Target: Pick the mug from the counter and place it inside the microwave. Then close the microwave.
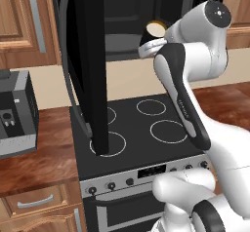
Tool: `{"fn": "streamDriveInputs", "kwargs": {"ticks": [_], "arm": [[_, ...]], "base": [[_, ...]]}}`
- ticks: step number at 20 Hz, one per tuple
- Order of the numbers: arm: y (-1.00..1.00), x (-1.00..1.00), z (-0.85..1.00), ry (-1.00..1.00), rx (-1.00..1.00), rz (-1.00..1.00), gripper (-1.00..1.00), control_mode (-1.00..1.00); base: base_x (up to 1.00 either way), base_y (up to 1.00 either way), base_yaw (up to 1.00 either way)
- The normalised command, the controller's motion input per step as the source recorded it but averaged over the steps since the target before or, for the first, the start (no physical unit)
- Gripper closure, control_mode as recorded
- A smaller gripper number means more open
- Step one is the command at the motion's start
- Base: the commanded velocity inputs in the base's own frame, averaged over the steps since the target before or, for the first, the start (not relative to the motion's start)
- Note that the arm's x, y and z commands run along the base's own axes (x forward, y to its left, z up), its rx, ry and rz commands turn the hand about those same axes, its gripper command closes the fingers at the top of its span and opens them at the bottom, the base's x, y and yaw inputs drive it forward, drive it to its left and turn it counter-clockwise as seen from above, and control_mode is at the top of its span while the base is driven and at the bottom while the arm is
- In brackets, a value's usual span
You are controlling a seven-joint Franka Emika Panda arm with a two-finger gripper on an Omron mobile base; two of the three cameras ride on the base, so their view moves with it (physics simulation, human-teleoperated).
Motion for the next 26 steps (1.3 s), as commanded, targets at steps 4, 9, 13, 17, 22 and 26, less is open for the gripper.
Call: {"fn": "streamDriveInputs", "kwargs": {"ticks": [4, 9, 13, 17, 22, 26], "arm": [[0.00, 0.33, 0.03, 0.09, 0.04, 0.00, 1.00, -1.00], [0.00, 0.47, 0.00, 0.05, 0.02, -0.02, 1.00, -1.00], [0.00, 0.57, -0.01, 0.04, 0.00, -0.02, 1.00, -1.00], [0.00, 0.47, -0.09, 0.00, 0.00, 0.00, 1.00, -1.00], [0.02, 0.46, -0.05, 0.00, 0.00, 0.00, 1.00, -1.00], [0.06, 0.33, -0.03, 0.00, 0.00, 0.00, 1.00, -1.00]], "base": [[0.00, 0.00, 0.00], [0.00, 0.00, 0.00], [0.00, 0.00, 0.00], [0.00, 0.00, 0.00], [0.00, 0.00, 0.00], [0.00, 0.00, 0.00]]}}
